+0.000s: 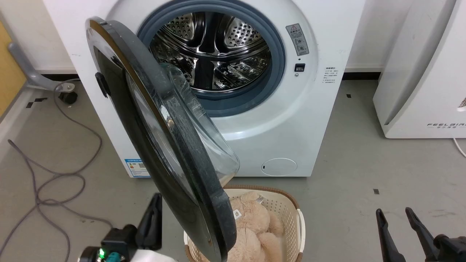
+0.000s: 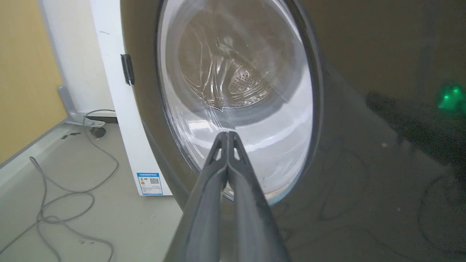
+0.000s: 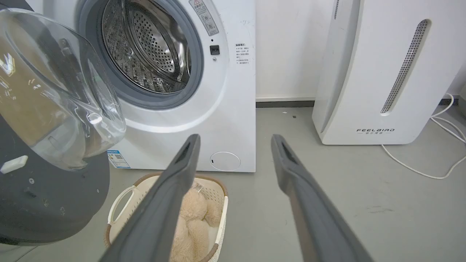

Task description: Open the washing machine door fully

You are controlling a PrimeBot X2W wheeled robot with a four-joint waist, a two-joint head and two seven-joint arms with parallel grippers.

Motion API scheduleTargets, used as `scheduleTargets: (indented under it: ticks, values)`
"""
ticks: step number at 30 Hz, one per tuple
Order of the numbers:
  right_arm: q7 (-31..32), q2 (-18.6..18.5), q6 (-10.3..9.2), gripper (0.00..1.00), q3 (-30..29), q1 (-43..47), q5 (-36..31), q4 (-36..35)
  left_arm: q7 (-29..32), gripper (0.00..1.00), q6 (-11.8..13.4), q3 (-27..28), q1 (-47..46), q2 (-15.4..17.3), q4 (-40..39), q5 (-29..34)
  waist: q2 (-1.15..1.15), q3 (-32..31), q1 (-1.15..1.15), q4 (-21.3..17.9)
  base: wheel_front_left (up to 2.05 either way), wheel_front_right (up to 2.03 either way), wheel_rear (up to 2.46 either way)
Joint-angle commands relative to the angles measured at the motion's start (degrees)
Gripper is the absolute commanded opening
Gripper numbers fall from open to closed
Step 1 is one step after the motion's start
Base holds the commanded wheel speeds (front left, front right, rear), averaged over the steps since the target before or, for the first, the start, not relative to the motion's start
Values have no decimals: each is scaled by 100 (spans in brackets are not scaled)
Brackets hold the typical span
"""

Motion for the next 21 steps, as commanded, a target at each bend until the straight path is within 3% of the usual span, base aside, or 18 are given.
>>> scheduleTargets:
  ticks: [1,10,21]
  values:
    - [-5,29,3,100,-5,70,35,2,-32,0,28,32,-1,-21,-95,-9,0,4,0,5,0,0,0]
    - [-29,29,3,100,-30,63,99,7,-32,0,121,219,-103,-25,-1276,111,0,18,0,32,0,0,0]
    - [-49,29,3,100,-66,53,114,21,-32,0,140,25,-383,-71,-3586,278,0,33,0,37,0,0,0]
